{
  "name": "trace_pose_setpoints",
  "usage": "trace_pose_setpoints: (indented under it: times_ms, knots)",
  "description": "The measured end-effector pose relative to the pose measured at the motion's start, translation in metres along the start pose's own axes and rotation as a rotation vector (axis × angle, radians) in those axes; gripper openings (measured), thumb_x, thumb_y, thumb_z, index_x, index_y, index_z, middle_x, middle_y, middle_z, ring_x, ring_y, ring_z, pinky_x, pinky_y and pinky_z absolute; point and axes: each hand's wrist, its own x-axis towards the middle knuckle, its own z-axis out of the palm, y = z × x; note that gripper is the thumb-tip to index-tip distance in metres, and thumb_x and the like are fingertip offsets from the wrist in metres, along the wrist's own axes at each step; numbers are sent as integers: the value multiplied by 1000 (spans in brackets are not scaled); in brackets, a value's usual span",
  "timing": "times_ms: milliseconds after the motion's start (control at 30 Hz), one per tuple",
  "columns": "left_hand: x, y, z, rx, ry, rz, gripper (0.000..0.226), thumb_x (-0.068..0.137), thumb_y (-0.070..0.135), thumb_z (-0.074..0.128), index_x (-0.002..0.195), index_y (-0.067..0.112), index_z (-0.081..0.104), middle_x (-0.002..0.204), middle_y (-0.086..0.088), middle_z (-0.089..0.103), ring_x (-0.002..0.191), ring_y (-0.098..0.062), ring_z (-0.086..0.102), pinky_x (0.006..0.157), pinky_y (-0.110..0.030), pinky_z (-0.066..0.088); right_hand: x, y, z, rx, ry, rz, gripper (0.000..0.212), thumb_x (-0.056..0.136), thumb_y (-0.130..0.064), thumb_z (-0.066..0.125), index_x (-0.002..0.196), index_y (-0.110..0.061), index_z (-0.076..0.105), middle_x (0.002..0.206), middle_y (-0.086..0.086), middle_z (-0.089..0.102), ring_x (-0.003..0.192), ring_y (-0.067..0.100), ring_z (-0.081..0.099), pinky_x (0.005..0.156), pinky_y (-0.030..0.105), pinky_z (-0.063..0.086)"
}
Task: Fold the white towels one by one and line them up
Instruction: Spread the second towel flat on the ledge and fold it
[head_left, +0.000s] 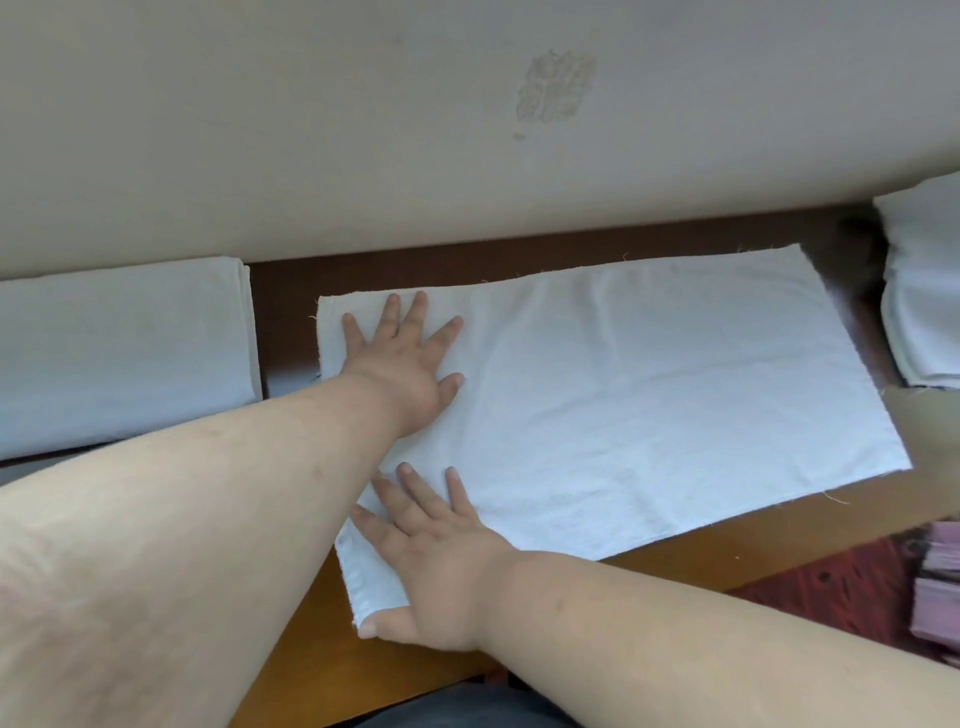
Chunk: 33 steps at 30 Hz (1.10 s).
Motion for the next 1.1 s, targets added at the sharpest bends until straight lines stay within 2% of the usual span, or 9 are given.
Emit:
trace_pose_setpoints:
  times_ms: [133, 267, 367, 533, 633, 767, 967, 1034, 1100]
  knots:
    - [-1, -2, 2, -9, 22, -29, 75, 86, 75, 8, 148, 42, -17, 159, -2, -26, 145, -28, -24, 112, -62, -10, -12, 11, -1, 100, 220, 172, 73, 96, -64, 26, 156, -35, -4, 162, -6, -25, 147, 18, -29, 116, 47, -22]
    - [-1, -10, 4, 21, -17, -32, 77, 83, 78, 7, 146, 44, -21, 158, 0, -30, 144, -27, -27, 112, -62, -11, -34, 30, 7, 21, 10, 180, 91, 90, -73, 34, 155, -33, -14, 158, -4, -35, 143, 21, -38, 113, 49, -27]
    - [0, 1, -11, 10, -9, -45, 73, 89, 70, 15, 150, 40, -11, 161, -3, -22, 146, -29, -22, 113, -61, -7, -49, 46, -3, 196, 153, 139, 80, 93, -66, 40, 158, -34, 4, 166, -6, -13, 148, 12, -25, 116, 37, -22]
    - [-9, 69, -34, 72, 104, 249, 68, 95, 56, 23, 154, 32, 0, 163, -5, -11, 148, -27, -14, 119, -50, -4, -94, 111, -23, 282, 472, 601, 67, 101, -56, 35, 158, -31, 12, 167, -4, -2, 152, 13, -10, 123, 39, -6]
    - [-6, 122, -36, 75, 66, 425, 68, 96, 57, 24, 153, 34, -4, 163, -2, -14, 148, -24, -15, 119, -44, -3, -123, 146, -8, 256, 350, 793, 75, 98, -62, 32, 158, -32, -3, 166, 0, -16, 151, 20, -19, 122, 44, -8]
    - [7, 181, -30, 128, -94, 484, 73, 92, 69, 25, 153, 38, -1, 163, 0, -13, 149, -22, -12, 120, -43, 2, -144, 161, 23, 214, 241, 701, 86, 92, -71, 30, 157, -33, -10, 164, -1, -22, 149, 21, -23, 120, 44, -11]
    - [47, 258, -51, 81, 263, 448, 44, 97, 50, 27, 123, 29, 56, 126, 3, 55, 115, -21, 48, 93, -36, 40, -190, 240, 13, 447, 698, 871, 65, 98, -60, 35, 155, -33, 23, 166, -5, 10, 152, 15, 2, 122, 37, 8]
    - [70, 292, -51, 31, 208, 504, 48, 98, 50, 26, 140, 33, 42, 148, 2, 40, 135, -21, 34, 109, -35, 29, -209, 284, 12, 420, 688, 952, 67, 99, -59, 32, 157, -32, 13, 167, -2, 1, 152, 17, -9, 123, 42, 1]
    - [89, 312, -46, 141, 56, 487, 64, 96, 60, 20, 153, 36, 6, 163, 1, -1, 149, -20, -3, 119, -39, 2, -228, 319, 21, 353, 556, 1001, 74, 97, -64, 25, 157, -31, -4, 166, 0, -14, 150, 21, -20, 122, 48, -7]
